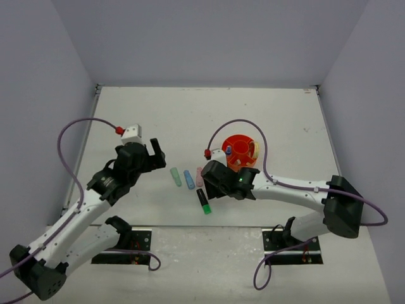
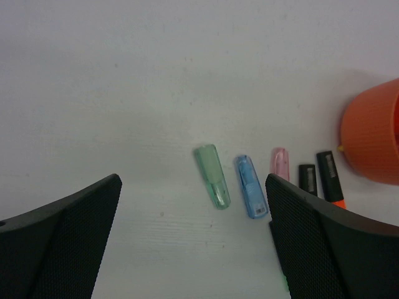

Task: Sort the stationery into containers
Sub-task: Pick up the stationery from the center of the board.

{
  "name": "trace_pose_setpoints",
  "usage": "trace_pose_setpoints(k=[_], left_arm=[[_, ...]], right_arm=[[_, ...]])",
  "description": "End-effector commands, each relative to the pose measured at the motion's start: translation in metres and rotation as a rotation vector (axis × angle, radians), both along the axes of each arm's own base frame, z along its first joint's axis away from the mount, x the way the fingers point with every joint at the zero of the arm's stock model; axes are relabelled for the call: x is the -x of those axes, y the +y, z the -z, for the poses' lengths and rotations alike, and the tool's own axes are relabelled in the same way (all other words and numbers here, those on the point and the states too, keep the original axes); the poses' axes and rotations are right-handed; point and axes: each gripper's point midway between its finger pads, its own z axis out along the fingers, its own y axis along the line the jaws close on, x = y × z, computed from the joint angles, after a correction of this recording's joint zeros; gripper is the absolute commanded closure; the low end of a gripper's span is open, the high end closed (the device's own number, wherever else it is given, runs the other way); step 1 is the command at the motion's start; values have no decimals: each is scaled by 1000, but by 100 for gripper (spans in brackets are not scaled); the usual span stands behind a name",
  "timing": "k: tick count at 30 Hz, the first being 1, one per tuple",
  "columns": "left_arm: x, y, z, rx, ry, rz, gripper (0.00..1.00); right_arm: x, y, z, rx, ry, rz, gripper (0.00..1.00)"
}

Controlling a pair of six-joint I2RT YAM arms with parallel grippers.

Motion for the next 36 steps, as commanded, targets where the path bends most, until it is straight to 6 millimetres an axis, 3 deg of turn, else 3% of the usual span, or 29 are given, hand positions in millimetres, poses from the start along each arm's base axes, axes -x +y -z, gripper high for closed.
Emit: trace_pose_setpoints(k=[1, 2, 8, 11, 16, 20, 30, 36], left_arm=[[-7, -47, 64, 89, 191, 23, 0], [-9, -53, 82, 43, 233, -2, 0], [-19, -99, 116, -24, 308, -19, 0], [-15, -102, 135, -53, 343, -46, 1], [-9, -89, 157, -95, 369, -108, 16], [-7, -83, 158, -95, 360, -133, 21], [-10, -75, 130, -45, 261, -144, 23], [-6, -72, 144, -70, 288, -142, 34]], right_arm=[[-6, -6, -51, -145, -105, 59, 45], [-4, -11, -59, -169, -118, 58, 44], [4, -39, -75, -223, -161, 80, 41], [9, -47, -75, -225, -154, 86, 41], [12, -58, -75, -230, -173, 87, 41], [11, -61, -78, -230, -188, 87, 40], [6, -49, -67, -175, -161, 77, 40], [6, -46, -69, -184, -159, 71, 40]])
